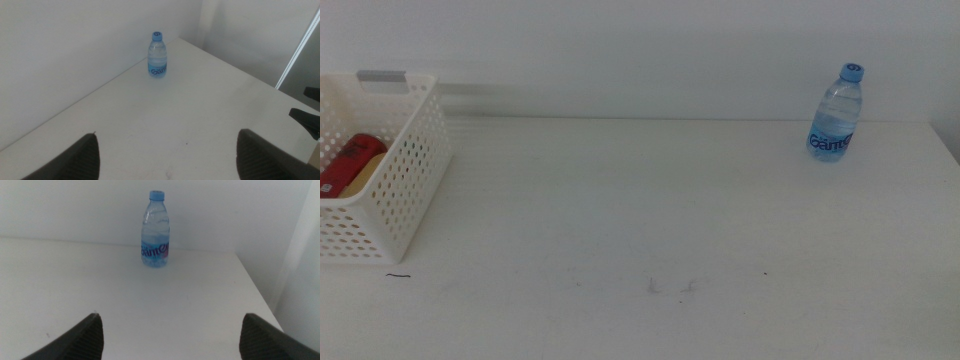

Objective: Use arms to grab the bottles and put them into the dustbin to the left of the table.

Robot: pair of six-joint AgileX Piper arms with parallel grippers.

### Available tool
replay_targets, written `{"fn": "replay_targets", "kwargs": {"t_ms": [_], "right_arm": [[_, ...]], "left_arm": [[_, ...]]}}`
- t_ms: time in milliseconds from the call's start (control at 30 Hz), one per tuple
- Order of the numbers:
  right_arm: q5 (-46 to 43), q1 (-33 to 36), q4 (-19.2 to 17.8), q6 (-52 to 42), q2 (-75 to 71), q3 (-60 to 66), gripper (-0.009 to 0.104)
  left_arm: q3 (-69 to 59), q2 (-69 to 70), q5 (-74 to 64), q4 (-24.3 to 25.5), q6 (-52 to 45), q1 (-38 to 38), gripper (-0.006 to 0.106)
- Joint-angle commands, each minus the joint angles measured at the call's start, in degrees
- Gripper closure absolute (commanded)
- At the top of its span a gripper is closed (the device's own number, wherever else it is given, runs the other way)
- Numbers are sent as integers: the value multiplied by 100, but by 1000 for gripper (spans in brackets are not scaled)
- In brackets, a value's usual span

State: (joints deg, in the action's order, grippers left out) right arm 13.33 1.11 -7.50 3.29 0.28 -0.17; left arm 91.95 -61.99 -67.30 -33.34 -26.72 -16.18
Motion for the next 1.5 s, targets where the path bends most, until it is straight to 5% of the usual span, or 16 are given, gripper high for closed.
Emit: {"fn": "replay_targets", "kwargs": {"t_ms": [0,33,167,567,833,967,1000,1067,1467], "right_arm": [[-279,-45,78,147,-28,17,17],[-518,-45,103,480,-28,17,17],[-1996,-45,-1055,597,397,17,17],[-3595,-45,-891,950,5870,-1879,17],[-6536,-45,-852,548,8730,-2512,17],[-7920,-45,-339,69,10113,-2988,17],[-7661,-45,460,-92,11101,-3822,17],[-7409,-45,693,-178,11470,-4270,17],[-6510,-45,750,-189,13176,-6781,17]], "left_arm": [[-8,9,70,-12,1,-40,7],[-8,9,70,-12,1,-40,7],[-8,7,135,71,1,-40,7],[-8,7,158,98,1,-40,7],[-8,7,158,124,1,-40,7],[-8,7,158,137,1,-40,7],[-8,7,158,137,1,-40,7],[-8,7,158,137,1,-40,7],[-8,7,158,137,1,-40,7]]}}
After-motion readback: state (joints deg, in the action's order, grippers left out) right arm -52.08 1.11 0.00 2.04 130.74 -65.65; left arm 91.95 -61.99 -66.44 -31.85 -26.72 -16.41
